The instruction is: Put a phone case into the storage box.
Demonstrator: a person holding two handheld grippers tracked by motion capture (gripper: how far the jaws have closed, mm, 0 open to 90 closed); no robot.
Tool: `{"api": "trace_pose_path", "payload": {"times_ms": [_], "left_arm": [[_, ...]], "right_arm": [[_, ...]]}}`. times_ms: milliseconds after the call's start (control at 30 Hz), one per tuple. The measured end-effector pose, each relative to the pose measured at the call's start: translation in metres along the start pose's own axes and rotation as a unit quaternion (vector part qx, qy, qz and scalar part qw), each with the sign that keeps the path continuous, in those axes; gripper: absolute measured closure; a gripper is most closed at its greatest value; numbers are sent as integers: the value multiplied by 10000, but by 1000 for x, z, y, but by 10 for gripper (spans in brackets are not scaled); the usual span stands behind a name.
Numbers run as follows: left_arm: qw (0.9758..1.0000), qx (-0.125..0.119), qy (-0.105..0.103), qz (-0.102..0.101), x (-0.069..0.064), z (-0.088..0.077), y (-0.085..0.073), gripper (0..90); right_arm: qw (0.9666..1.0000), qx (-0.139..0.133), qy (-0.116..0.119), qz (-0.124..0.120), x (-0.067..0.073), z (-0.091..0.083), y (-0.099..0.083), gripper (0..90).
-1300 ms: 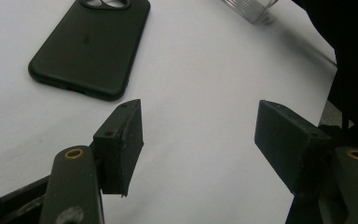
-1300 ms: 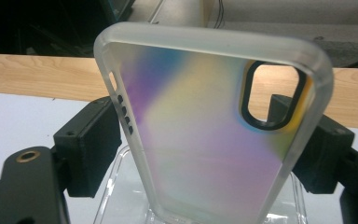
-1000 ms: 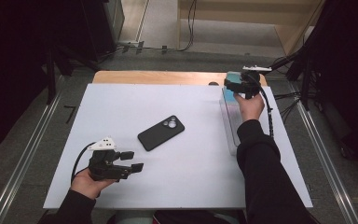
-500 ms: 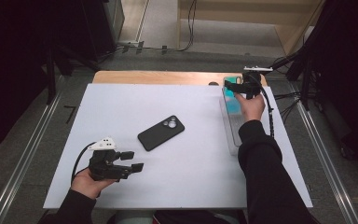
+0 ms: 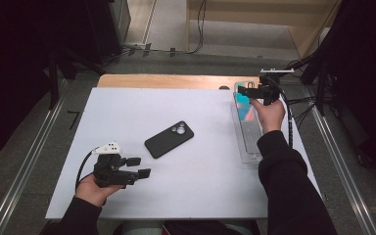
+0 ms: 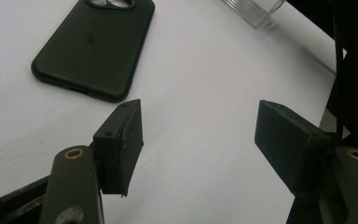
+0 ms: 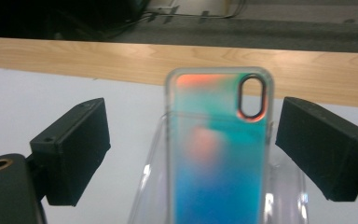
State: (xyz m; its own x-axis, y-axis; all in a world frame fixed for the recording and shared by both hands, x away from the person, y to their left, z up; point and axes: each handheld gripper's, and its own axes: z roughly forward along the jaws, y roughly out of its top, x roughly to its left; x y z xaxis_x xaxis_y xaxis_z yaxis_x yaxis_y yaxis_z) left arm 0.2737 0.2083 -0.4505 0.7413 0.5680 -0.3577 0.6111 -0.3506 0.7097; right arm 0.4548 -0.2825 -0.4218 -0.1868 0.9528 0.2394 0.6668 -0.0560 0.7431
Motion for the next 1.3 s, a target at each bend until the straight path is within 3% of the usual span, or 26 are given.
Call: {"api": "trace_pose_path", "payload": {"times_ms": [100, 333, 500, 700, 1000, 1200, 1300], "left_arm": [[10000, 39, -2, -1, 1, 1, 1, 328], [10000, 70, -28, -32, 6, 4, 5, 328], [9998, 102, -112, -125, 8, 6, 8, 328], [9998, 156, -101, -48, 9, 9, 11, 328], [9998, 123, -142, 25, 8, 9, 12, 327], [9998, 144, -132, 56, 8, 9, 12, 327], [9998, 150, -121, 56, 8, 9, 12, 327]], "right_arm": [[9999, 61, 135, -60, 4, -9, -2, 82], [9962, 92, 655, -563, 22, -28, -12, 83], [9928, 127, 957, -710, 34, -38, -20, 84], [9874, 42, 1422, -690, 41, -45, -32, 86], [9807, 273, 1730, -865, 52, -58, -50, 87], [9757, 356, 1836, -1142, 62, -71, -61, 87], [9727, 377, 1949, -1203, 66, -78, -68, 139]]}}
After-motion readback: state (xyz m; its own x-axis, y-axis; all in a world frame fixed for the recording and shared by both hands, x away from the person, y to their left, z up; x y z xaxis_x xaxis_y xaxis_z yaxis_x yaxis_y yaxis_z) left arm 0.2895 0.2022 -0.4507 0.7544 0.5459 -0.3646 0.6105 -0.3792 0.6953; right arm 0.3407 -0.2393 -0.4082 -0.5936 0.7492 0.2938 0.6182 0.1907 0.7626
